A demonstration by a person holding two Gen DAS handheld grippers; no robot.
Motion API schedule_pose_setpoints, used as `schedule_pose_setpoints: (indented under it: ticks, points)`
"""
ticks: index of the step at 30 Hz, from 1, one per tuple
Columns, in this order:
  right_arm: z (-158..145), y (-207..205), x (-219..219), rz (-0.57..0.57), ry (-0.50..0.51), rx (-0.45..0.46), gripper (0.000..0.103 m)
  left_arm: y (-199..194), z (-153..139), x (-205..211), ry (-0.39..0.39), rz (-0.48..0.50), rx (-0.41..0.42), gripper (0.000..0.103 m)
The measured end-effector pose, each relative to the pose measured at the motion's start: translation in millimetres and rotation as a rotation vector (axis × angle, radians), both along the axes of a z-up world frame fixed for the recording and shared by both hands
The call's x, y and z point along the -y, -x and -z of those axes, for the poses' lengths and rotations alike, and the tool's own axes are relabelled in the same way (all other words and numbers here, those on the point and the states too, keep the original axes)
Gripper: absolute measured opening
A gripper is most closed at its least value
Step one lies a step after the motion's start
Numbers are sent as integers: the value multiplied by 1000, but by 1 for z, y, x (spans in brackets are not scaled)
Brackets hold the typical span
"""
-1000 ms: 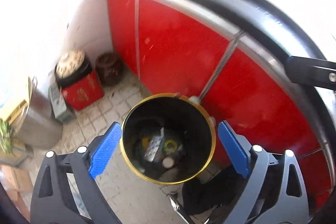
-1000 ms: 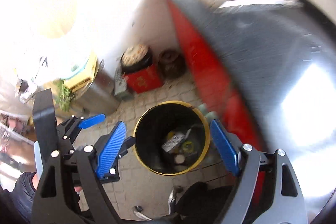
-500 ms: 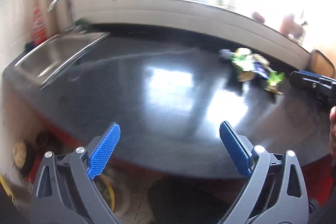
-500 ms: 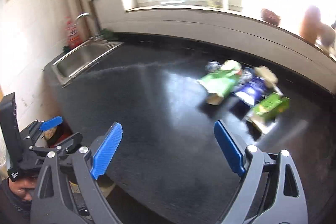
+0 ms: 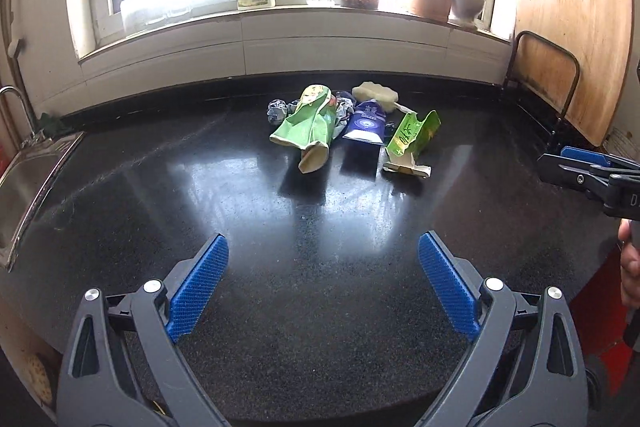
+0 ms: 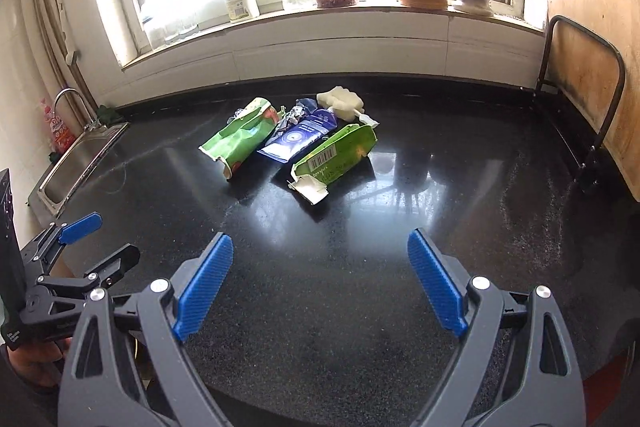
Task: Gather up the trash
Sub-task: 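Return both tools to the remaining trash on the countertop, then grasp the green snack bag with the left tool while the right tool grasps the green carton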
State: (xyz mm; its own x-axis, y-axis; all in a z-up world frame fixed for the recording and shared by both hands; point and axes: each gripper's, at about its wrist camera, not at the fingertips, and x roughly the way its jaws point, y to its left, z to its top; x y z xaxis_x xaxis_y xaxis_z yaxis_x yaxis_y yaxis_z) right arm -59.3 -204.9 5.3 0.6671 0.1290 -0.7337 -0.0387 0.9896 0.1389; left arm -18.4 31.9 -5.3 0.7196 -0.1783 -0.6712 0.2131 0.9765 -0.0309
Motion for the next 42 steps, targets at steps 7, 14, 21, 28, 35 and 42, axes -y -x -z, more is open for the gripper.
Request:
schedule_pose_setpoints:
  ticks: [7,14,21,28,35,42]
  points:
    - [12,-29,-4,-13,-19,-30,86,-23,7,-3,-6,-8,-25,93]
    - [41,-95,6,17,-57,-113,86,-91,35,10,-14,-4,-85,93]
    - [82,-177,6,68,-117,-222,86,-166,61,21,-19,-13,-133,93]
    - [113,-217,7,100,-110,-283,73,-210,83,25,-15,-21,-180,93]
    - [111,-222,4,83,-127,-262,41,-210,89,34,-23,4,-185,51]
    - [99,-212,1,74,-101,-234,7,-188,81,32,-7,-10,-173,27]
